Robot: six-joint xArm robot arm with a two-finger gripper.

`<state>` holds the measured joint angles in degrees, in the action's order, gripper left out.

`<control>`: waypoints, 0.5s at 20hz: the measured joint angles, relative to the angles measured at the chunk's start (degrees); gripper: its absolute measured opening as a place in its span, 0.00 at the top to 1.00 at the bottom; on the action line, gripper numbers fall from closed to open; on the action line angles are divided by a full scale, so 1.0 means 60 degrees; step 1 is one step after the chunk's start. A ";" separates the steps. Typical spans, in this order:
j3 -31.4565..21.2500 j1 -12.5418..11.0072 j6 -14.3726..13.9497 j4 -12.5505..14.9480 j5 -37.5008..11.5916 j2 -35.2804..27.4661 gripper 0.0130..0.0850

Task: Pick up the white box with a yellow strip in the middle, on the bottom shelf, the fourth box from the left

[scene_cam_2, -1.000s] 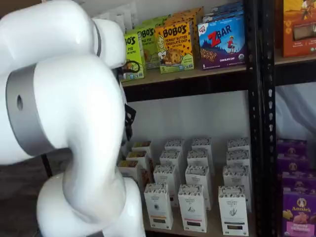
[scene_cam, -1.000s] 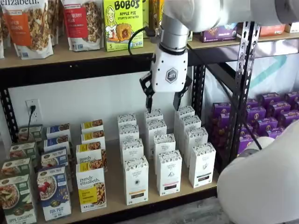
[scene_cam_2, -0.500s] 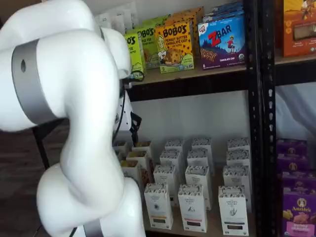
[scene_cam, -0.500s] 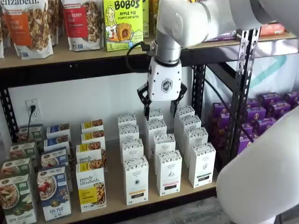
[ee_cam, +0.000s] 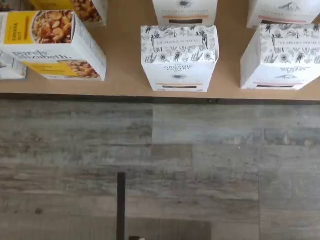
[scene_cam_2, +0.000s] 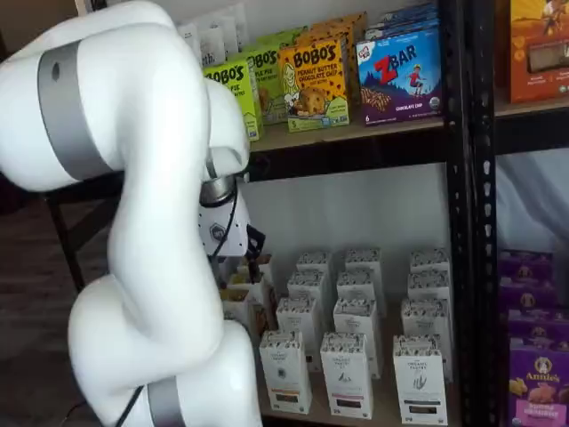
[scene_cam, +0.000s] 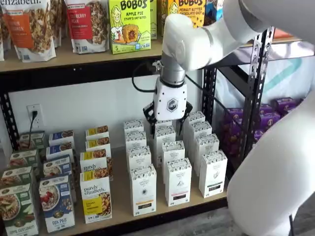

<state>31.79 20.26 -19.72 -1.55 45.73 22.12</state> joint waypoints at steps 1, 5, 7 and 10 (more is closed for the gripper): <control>-0.0004 -0.0022 -0.0013 0.0057 -0.0166 -0.0168 0.00; 0.0001 -0.0147 0.0218 -0.0069 -0.0777 -0.0799 0.00; 0.0042 -0.0199 0.0363 -0.0187 -0.0958 -0.1094 0.00; 0.0048 -0.0259 0.0445 -0.0200 -0.1340 -0.1490 0.00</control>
<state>32.08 18.71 -17.04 -2.75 37.69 13.18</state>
